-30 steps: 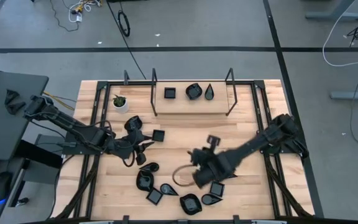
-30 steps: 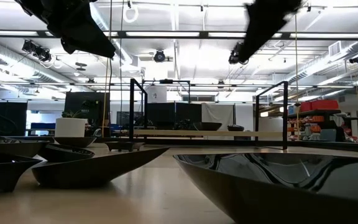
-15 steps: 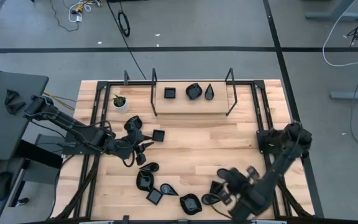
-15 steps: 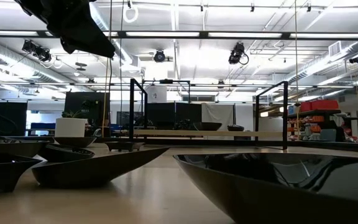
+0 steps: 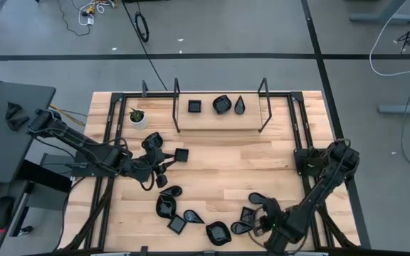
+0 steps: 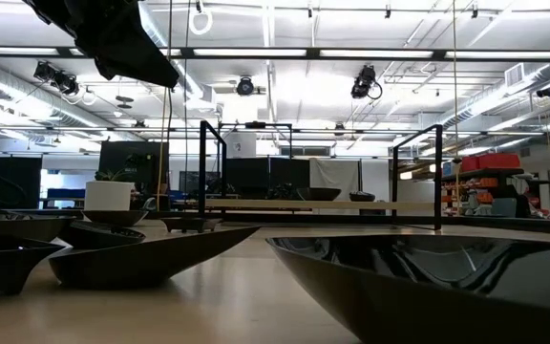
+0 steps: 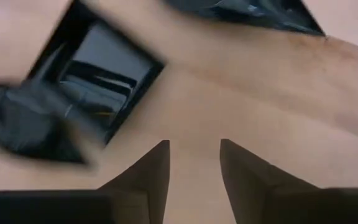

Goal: Pick & Place Mini shaped plates
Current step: Stack the black teardrop shaped bowl on top of the other black teardrop shaped bowl on the shelf

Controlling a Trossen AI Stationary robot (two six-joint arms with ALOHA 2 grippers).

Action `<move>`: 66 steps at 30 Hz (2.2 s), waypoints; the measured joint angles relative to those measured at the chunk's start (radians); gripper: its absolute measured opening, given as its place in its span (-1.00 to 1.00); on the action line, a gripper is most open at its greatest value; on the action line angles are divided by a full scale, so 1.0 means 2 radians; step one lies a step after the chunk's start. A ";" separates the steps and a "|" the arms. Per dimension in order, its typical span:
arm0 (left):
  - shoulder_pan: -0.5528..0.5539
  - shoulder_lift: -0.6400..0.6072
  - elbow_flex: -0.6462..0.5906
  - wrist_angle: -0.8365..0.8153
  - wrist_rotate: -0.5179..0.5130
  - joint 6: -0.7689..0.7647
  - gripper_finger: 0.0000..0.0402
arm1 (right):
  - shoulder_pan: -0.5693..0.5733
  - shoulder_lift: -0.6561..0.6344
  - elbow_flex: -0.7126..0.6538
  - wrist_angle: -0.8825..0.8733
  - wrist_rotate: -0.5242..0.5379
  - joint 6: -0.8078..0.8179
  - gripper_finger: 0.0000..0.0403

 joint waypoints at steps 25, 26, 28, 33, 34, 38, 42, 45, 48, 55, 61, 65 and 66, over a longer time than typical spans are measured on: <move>0.001 0.000 0.000 0.004 0.000 -0.004 -0.47 | -0.136 -0.074 -0.144 -0.011 0.077 -0.139 -0.43; 0.001 0.000 0.000 0.004 0.000 -0.004 -0.47 | -0.137 -0.083 -0.144 -0.018 0.078 -0.144 -0.43; 0.001 0.000 0.000 0.004 0.000 -0.004 -0.47 | -0.131 -0.105 -0.143 -0.024 0.079 -0.155 -0.43; 0.001 0.000 0.000 0.004 0.000 -0.004 -0.47 | -0.113 -0.148 -0.143 -0.012 0.108 -0.247 -0.43; 0.001 0.000 0.000 0.004 0.000 -0.004 -0.47 | -0.111 -0.152 -0.143 -0.002 0.118 -0.273 -0.43; 0.001 0.000 0.000 0.004 0.000 -0.005 -0.47 | -0.115 -0.156 -0.143 0.019 0.122 -0.354 -0.43; 0.001 0.000 0.000 0.004 0.000 -0.005 -0.47 | -0.138 -0.156 -0.177 0.100 0.105 -0.426 -0.43; 0.001 0.000 0.000 0.004 0.000 -0.005 -0.47 | -0.153 -0.156 -0.216 0.187 0.063 -0.486 -0.44; 0.001 0.000 0.000 0.004 0.000 -0.005 -0.47 | -0.166 -0.156 -0.252 0.247 0.040 -0.511 -0.47; 0.001 0.000 0.000 0.004 0.000 -0.005 -0.47 | -0.176 -0.158 -0.280 0.289 0.034 -0.524 -0.64; 0.001 0.000 0.000 0.004 0.000 -0.005 -0.47 | -0.176 -0.157 -0.274 0.293 0.032 -0.531 -0.87; 0.001 0.000 0.000 0.004 0.000 -0.005 -0.47 | -0.176 -0.163 -0.266 0.289 0.036 -0.530 -0.97; 0.001 0.000 0.000 0.004 0.000 -0.005 -0.47 | -0.176 -0.168 -0.264 0.286 0.039 -0.530 -0.98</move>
